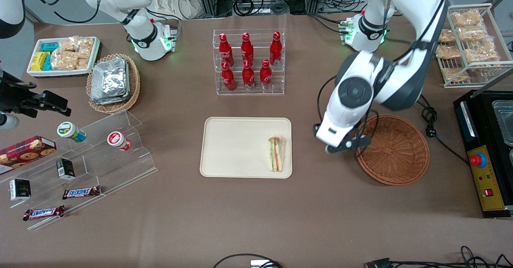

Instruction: Place sandwich from basket to tray

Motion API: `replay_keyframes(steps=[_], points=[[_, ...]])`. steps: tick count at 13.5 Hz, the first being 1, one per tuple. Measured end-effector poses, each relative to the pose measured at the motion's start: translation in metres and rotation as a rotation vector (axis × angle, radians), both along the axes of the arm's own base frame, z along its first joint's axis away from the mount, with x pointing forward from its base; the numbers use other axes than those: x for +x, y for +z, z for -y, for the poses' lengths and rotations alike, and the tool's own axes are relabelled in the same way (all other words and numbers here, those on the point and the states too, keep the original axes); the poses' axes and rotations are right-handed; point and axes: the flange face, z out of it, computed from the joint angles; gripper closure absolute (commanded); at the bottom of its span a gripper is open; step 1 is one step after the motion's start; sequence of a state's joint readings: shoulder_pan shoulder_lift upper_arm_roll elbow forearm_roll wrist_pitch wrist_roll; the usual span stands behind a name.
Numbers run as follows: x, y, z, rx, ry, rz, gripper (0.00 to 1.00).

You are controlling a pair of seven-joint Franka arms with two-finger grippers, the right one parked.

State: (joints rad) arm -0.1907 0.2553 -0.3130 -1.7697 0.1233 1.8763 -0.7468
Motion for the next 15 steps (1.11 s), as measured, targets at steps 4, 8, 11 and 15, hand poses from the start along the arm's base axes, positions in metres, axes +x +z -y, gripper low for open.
replay_keyframes(steps=[4,8,11,15], points=[[-0.018,0.051,-0.086,-0.019,0.003,-0.018,0.06],[-0.006,0.09,-0.192,-0.065,-0.007,-0.072,0.0],[-0.002,0.115,-0.245,-0.107,0.03,-0.096,0.0],[0.005,0.128,-0.263,-0.101,0.048,-0.066,0.0]])
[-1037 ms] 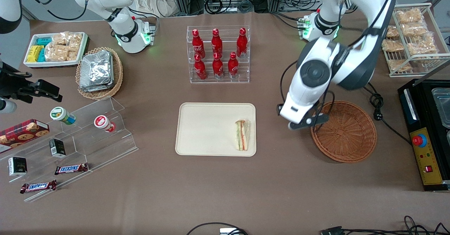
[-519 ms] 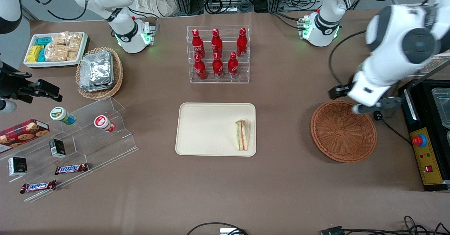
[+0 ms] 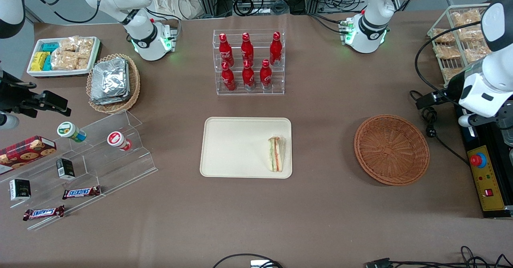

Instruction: Place sandwich from basket to tray

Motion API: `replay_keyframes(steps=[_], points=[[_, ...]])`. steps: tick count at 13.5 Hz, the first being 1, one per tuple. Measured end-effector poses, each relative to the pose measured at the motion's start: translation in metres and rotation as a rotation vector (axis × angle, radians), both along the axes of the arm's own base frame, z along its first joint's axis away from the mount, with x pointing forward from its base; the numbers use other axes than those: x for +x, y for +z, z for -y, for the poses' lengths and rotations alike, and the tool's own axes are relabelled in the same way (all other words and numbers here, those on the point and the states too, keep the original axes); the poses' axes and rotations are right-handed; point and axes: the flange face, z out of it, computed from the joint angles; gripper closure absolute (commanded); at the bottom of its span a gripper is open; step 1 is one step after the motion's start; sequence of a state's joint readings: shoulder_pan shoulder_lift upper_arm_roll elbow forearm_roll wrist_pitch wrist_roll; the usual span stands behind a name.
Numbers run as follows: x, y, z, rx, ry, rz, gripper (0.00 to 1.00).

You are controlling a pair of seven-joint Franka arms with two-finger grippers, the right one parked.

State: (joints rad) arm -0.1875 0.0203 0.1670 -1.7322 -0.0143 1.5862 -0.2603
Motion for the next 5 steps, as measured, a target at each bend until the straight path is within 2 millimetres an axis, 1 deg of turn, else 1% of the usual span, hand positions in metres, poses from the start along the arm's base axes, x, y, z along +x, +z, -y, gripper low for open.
replay_keyframes(steps=[3,5], points=[[0.003,0.0,0.005,0.025,-0.101,0.002,0.0],[0.012,0.009,0.006,0.014,-0.147,0.019,0.0]])
